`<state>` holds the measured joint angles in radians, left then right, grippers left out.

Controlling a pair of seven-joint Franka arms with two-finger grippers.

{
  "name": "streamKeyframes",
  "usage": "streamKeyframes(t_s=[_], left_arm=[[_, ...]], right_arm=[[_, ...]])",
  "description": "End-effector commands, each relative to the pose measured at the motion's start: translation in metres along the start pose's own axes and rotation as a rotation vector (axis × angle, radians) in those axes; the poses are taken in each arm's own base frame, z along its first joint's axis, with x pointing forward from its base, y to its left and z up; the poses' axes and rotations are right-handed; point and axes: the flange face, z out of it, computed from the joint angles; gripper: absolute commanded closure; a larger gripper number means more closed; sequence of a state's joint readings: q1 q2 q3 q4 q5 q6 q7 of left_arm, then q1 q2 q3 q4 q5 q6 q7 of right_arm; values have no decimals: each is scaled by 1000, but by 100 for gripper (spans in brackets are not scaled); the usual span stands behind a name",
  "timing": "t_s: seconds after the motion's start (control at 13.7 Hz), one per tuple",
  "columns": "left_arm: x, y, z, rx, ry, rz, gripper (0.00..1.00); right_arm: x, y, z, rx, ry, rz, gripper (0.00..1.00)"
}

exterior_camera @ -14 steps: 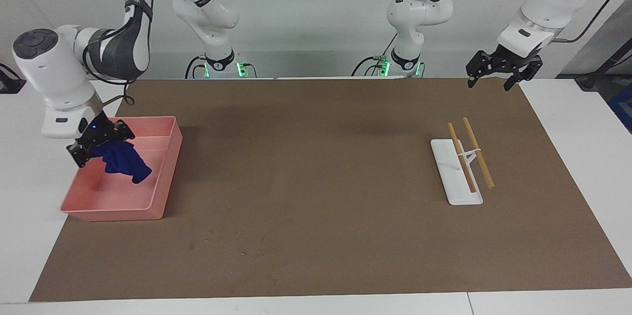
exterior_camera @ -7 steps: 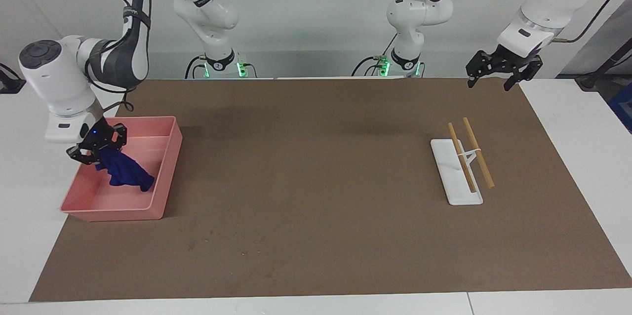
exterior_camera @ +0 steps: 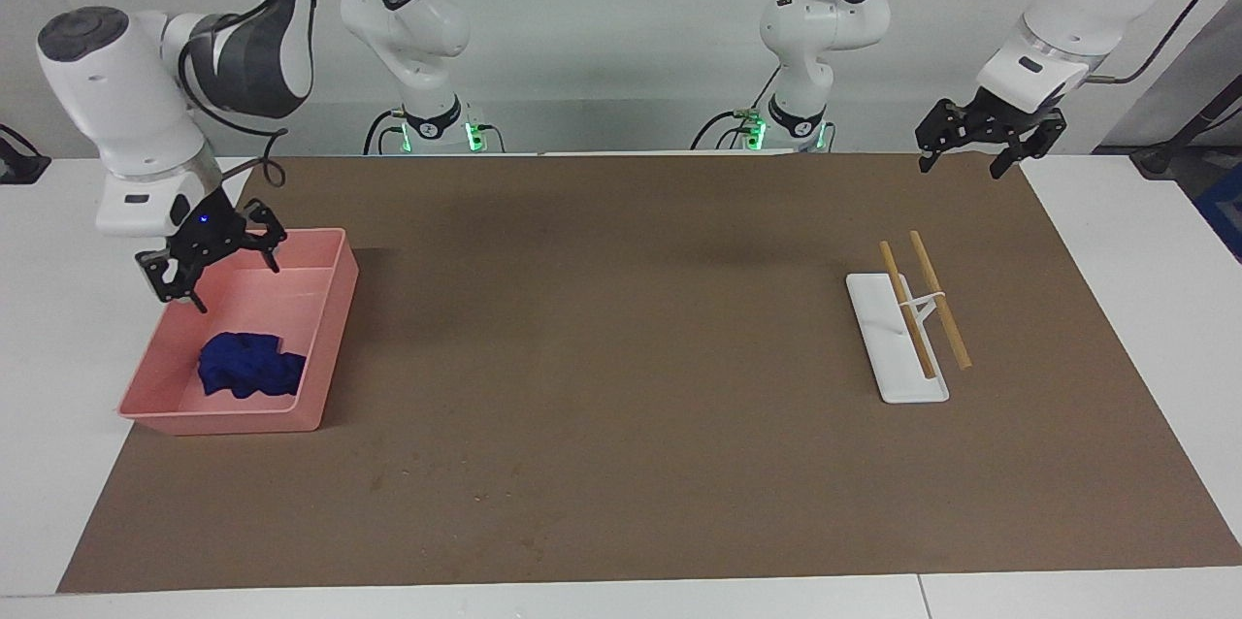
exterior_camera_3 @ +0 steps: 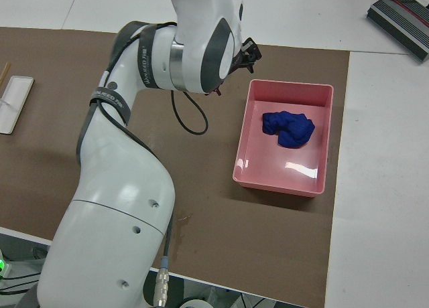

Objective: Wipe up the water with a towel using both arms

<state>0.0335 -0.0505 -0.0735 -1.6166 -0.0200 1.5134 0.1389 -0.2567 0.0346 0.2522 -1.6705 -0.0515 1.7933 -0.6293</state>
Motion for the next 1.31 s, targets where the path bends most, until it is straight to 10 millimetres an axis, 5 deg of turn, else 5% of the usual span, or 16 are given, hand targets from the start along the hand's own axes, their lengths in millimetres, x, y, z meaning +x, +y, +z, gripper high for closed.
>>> streamKeyframes(t_s=[0.0,0.22,0.36,0.51,0.66,1.02,1.24], left_arm=[[-9,1,-1,-10,-6,-8,0],[-9,1,-1,-8,-6,-8,0],[-9,1,-1,-8,-6,-8,0],[-9,1,-1,-10,-6,-8,0],[-9,1,-1,-8,-6,-8,0],[-9,1,-1,-10,-6,-8,0],[-9,1,-1,-8,-6,-8,0]], right_arm=[[14,-31,-21,27,-12,139,0],[25,-76,-38,83,-16,303,0],[28,-88,-39,135,-24,407,0],[30,-87,-42,135,-8,417,0],[39,-106,-47,108,-13,373,0],[43,-106,-60,76,-32,366,0],[34,-113,-51,92,-89,368,0]])
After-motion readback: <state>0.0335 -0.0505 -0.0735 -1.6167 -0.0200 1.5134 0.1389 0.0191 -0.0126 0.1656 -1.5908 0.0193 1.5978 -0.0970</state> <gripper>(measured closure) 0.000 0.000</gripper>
